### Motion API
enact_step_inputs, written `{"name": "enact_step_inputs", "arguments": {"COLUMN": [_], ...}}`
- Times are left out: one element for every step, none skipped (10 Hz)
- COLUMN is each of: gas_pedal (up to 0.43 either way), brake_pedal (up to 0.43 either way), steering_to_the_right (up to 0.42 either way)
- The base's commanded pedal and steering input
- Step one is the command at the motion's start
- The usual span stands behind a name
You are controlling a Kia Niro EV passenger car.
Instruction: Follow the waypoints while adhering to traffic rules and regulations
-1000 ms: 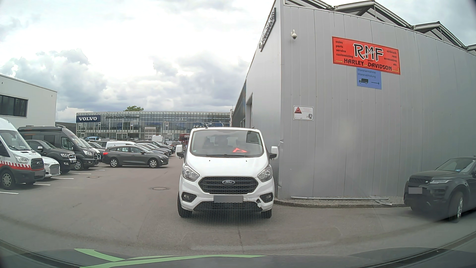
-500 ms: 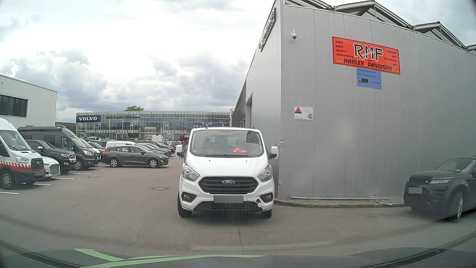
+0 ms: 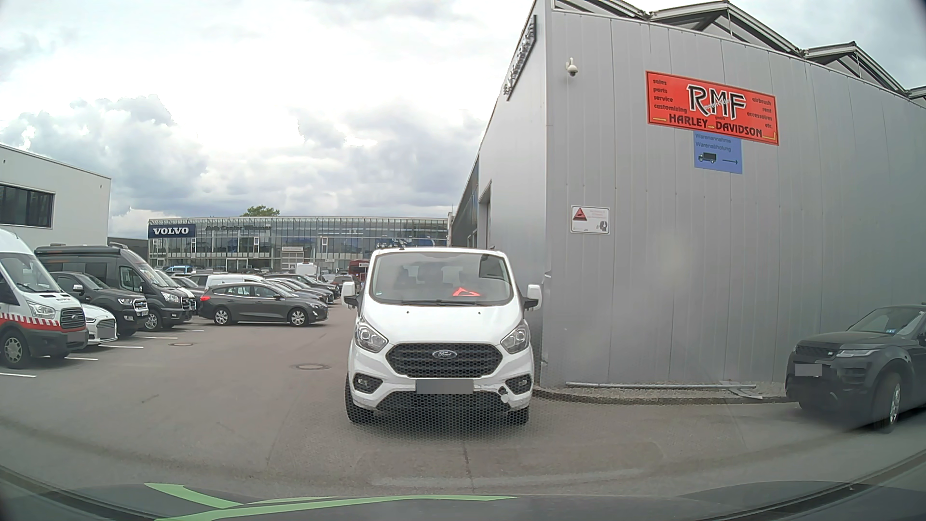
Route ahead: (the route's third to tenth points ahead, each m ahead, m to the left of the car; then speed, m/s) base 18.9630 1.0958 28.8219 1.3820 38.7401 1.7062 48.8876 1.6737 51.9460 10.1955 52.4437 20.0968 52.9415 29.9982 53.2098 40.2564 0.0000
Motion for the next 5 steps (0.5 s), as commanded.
{"name": "enact_step_inputs", "arguments": {"gas_pedal": [0.000,0.000,0.000,0.000,0.000], "brake_pedal": [0.341,0.341,0.341,0.341,0.341], "steering_to_the_right": [0.005,0.006,0.005,0.006,0.006]}}
